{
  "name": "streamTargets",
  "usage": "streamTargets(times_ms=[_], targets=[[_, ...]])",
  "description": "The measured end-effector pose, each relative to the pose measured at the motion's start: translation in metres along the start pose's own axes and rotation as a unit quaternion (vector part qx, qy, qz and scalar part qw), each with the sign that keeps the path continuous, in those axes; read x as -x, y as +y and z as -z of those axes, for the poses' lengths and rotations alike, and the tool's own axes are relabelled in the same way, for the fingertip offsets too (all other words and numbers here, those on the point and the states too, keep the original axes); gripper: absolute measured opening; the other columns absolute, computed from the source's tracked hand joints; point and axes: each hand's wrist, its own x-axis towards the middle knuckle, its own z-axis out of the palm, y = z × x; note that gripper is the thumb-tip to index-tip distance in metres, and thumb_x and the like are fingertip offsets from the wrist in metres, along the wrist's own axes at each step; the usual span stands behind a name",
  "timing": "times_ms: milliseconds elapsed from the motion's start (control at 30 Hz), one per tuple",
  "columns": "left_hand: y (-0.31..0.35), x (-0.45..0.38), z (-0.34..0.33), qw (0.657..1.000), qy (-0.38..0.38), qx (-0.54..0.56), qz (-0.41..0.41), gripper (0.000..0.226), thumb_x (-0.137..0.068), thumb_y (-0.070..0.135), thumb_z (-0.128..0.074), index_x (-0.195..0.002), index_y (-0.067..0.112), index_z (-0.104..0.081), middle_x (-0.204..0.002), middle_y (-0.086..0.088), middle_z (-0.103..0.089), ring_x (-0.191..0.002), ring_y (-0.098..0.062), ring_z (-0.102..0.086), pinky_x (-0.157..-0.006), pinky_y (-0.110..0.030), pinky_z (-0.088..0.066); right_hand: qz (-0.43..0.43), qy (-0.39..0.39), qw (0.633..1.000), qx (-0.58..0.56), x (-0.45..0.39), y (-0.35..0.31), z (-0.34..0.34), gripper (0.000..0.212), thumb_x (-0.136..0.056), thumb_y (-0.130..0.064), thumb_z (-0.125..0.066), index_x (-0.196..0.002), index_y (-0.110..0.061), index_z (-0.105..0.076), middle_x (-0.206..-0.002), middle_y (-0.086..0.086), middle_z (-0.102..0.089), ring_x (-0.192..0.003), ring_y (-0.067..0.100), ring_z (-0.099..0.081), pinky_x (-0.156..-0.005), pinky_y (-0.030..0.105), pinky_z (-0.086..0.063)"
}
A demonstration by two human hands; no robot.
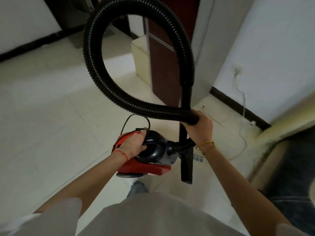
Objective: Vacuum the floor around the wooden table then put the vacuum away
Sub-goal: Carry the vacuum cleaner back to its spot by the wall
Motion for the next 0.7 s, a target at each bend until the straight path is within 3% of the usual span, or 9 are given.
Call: streamTargets(times_ms=[233, 467, 567, 700], targets=[[-0.146, -0.006, 0.067, 0.994, 0.041, 0.029, 0.094, 0.053, -0.084, 0.015, -0.064, -0.132, 0.009, -0.043, -0.118, -0.009, -0.061, -0.107, -0.025, -0.06, -0.089, -0.029, -0.045, 0.056, -0.083, 0.994, -0.032, -0.069, -0.107, -0.138, 0.034, -0.074, -0.027, -0.077, -0.107, -0.024, -0.068, -0.095, -0.005, -0.07, -0.087, 0.013, -0.065, -0.079, 0.029, -0.052], [-0.265, -0.021, 0.129, 0.981, 0.072, 0.05, 0.174, 0.051, -0.083, 0.014, -0.065, -0.128, 0.007, -0.044, -0.118, -0.013, -0.061, -0.106, -0.028, -0.06, -0.09, -0.035, -0.048, 0.104, -0.164, 0.979, -0.058, -0.131, -0.208, -0.248, 0.034, -0.077, -0.026, -0.075, -0.11, -0.023, -0.067, -0.099, -0.002, -0.07, -0.093, 0.013, -0.064, -0.077, 0.022, -0.045], [-0.316, -0.033, 0.151, 0.974, 0.09, 0.059, 0.201, 0.052, -0.082, 0.015, -0.065, -0.129, 0.008, -0.043, -0.115, -0.012, -0.062, -0.104, -0.028, -0.061, -0.089, -0.034, -0.048, 0.144, -0.191, 0.97, -0.046, -0.163, -0.245, -0.301, 0.034, -0.078, -0.03, -0.073, -0.111, -0.026, -0.066, -0.1, -0.005, -0.068, -0.093, 0.012, -0.062, -0.078, 0.024, -0.046], [-0.388, -0.06, 0.175, 0.965, 0.091, 0.077, 0.234, 0.051, -0.084, 0.014, -0.063, -0.129, 0.006, -0.041, -0.112, -0.014, -0.063, -0.101, -0.03, -0.062, -0.087, -0.038, -0.049, 0.209, -0.219, 0.953, -0.021, -0.208, -0.291, -0.378, 0.027, -0.081, -0.03, -0.07, -0.107, -0.024, -0.068, -0.094, -0.003, -0.068, -0.087, 0.014, -0.062, -0.069, 0.023, -0.039]])
